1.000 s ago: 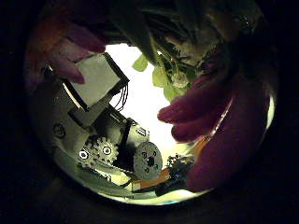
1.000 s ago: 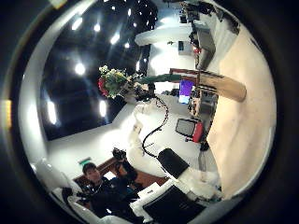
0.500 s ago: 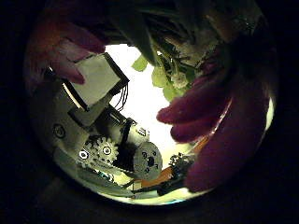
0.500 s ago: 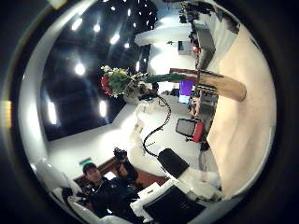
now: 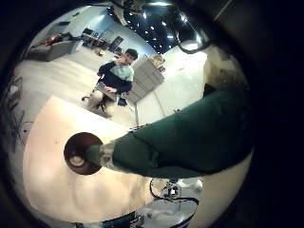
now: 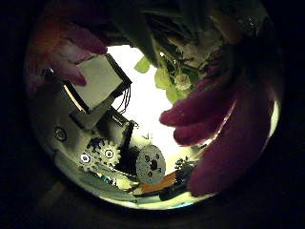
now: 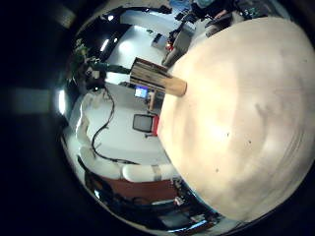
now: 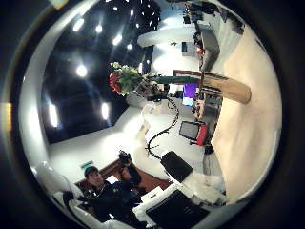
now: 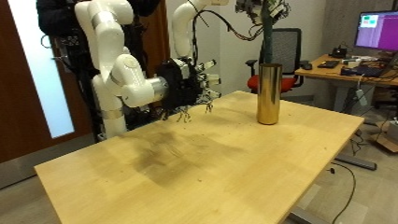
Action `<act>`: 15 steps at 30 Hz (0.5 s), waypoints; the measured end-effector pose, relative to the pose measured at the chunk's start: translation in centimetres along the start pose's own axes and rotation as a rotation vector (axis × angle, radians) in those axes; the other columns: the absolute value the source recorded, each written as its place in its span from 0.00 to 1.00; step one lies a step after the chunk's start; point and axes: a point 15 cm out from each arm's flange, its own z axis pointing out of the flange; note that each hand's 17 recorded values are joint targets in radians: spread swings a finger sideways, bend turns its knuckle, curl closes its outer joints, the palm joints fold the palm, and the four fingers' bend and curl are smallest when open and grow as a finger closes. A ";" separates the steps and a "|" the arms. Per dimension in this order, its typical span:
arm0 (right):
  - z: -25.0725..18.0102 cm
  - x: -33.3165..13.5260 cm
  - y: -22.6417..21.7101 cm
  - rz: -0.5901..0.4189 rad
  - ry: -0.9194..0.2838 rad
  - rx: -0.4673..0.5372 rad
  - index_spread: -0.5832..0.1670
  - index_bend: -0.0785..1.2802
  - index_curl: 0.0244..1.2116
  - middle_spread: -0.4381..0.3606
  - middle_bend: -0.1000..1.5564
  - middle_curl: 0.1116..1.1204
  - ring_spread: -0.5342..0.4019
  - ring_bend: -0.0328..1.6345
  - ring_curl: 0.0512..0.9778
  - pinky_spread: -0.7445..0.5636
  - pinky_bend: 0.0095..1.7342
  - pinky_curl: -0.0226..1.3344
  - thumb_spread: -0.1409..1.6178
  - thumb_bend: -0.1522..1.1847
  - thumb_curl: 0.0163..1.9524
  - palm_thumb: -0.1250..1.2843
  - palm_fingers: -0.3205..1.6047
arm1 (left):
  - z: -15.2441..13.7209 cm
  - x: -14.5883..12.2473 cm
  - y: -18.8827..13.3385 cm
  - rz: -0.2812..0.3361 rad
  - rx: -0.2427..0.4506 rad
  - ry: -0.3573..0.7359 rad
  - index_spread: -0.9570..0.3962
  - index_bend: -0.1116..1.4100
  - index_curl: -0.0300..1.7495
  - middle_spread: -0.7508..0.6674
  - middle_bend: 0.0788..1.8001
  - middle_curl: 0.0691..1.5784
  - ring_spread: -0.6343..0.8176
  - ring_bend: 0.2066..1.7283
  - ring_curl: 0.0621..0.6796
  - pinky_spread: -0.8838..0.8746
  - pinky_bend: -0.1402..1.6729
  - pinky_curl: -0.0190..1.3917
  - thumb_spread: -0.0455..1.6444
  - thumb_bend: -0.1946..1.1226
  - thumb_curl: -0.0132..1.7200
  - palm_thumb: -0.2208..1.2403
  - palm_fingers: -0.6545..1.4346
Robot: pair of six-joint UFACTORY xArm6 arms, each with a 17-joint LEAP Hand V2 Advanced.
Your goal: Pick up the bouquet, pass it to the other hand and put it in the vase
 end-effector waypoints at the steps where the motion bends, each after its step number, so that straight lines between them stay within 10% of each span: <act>1: 0.0 0.0 0.0 -0.001 0.000 0.000 0.27 0.17 0.20 0.72 0.17 0.16 0.79 0.30 0.22 0.89 0.35 0.23 0.65 0.09 0.17 0.51 0.15 | 0.0 -0.4 0.0 -0.004 0.001 -0.003 0.34 0.20 0.92 0.10 0.52 0.72 0.15 0.79 0.88 0.17 0.69 0.60 0.18 0.12 0.54 0.90 0.81; 10: -0.1 0.0 0.0 -0.001 -0.001 0.002 0.24 0.16 0.17 0.71 0.17 0.15 0.79 0.29 0.22 0.89 0.35 0.24 0.65 0.09 0.17 0.51 0.14 | 0.7 -3.4 0.5 -0.031 -0.023 -0.036 0.38 0.17 0.91 0.10 0.49 0.74 0.13 0.76 0.84 0.14 0.70 0.54 0.29 0.10 0.47 0.72 0.72; 15: -0.1 0.0 0.0 -0.001 -0.001 0.002 0.24 0.16 0.17 0.70 0.17 0.15 0.79 0.29 0.22 0.89 0.34 0.24 0.65 0.09 0.17 0.51 0.14 | 0.8 -4.8 0.7 -0.046 -0.022 -0.019 0.42 0.22 0.85 0.15 0.45 0.69 0.19 0.56 0.73 0.22 0.49 0.48 0.47 0.10 0.38 0.58 0.38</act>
